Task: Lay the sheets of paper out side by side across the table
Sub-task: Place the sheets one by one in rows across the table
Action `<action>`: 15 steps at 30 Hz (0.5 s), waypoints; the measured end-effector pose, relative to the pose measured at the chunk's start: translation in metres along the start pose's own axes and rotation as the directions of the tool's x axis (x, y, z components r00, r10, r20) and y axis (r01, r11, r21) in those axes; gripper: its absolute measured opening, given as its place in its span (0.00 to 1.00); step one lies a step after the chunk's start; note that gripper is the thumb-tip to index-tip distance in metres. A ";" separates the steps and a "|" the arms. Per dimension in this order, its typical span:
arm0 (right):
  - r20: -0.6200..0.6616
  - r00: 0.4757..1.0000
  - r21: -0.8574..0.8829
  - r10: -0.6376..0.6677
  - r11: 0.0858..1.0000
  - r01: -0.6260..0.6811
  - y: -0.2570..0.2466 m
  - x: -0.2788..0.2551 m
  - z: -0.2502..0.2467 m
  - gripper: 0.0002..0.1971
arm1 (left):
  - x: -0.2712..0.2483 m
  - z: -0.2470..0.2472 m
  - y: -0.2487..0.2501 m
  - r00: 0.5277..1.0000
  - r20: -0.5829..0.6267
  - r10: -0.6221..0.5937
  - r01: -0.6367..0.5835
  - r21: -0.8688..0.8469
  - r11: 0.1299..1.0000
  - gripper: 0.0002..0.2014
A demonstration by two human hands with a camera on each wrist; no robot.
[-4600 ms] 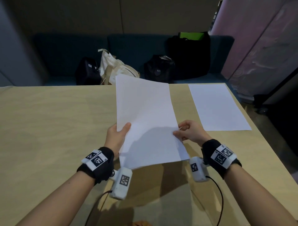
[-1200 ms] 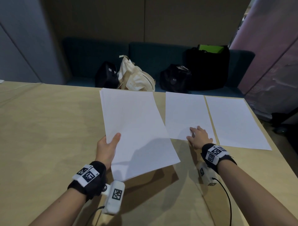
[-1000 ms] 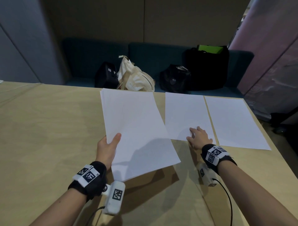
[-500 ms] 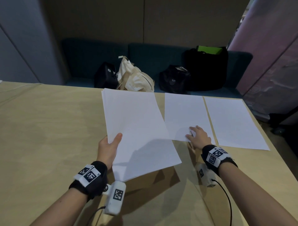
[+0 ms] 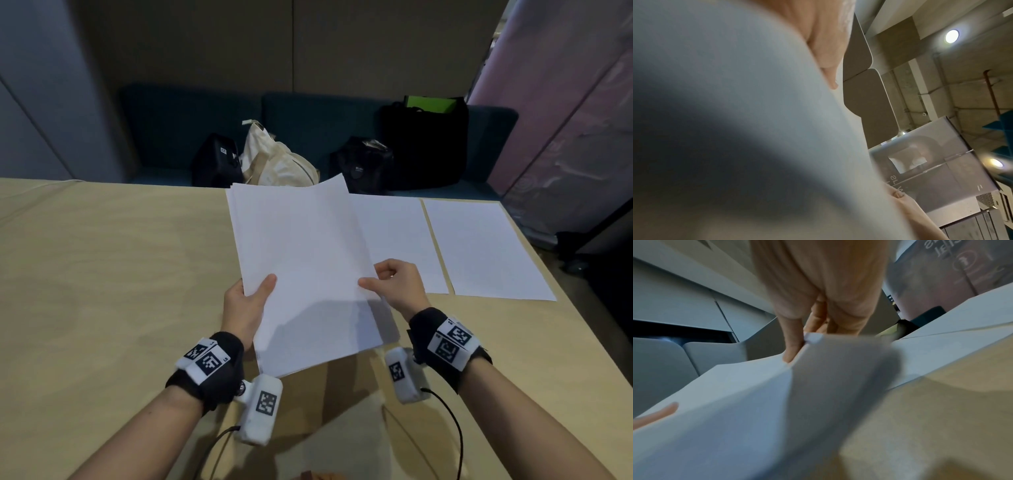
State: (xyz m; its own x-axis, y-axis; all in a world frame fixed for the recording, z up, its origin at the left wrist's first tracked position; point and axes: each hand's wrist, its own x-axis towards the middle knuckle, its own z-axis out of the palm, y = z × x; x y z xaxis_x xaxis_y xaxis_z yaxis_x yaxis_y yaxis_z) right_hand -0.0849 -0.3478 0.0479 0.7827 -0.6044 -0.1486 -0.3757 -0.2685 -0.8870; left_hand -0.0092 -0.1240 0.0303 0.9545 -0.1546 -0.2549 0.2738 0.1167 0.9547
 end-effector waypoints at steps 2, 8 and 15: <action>-0.040 0.999 0.001 -0.005 1.000 0.005 0.002 -0.003 -0.001 0.10 | -0.002 0.000 0.000 1.000 0.000 -0.001 0.001 0.001 1.000 0.01; -0.081 0.995 0.032 -0.056 0.998 0.059 0.009 -0.013 -0.008 0.07 | -0.009 -0.004 -0.001 1.000 0.020 0.005 -0.006 0.020 1.000 0.04; -0.164 0.986 0.132 -0.014 0.991 0.036 0.023 -0.024 -0.014 0.09 | -0.021 -0.008 -0.005 1.000 0.022 0.009 -0.010 0.034 0.999 0.08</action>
State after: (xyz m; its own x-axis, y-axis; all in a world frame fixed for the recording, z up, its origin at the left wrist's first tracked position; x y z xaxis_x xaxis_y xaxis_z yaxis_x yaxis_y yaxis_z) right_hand -0.1191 -0.3497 0.0374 0.6959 -0.7154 -0.0627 -0.2787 -0.1886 -0.9417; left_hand -0.0303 -0.1137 0.0294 0.9542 -0.1754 -0.2424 0.2599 0.0848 0.9619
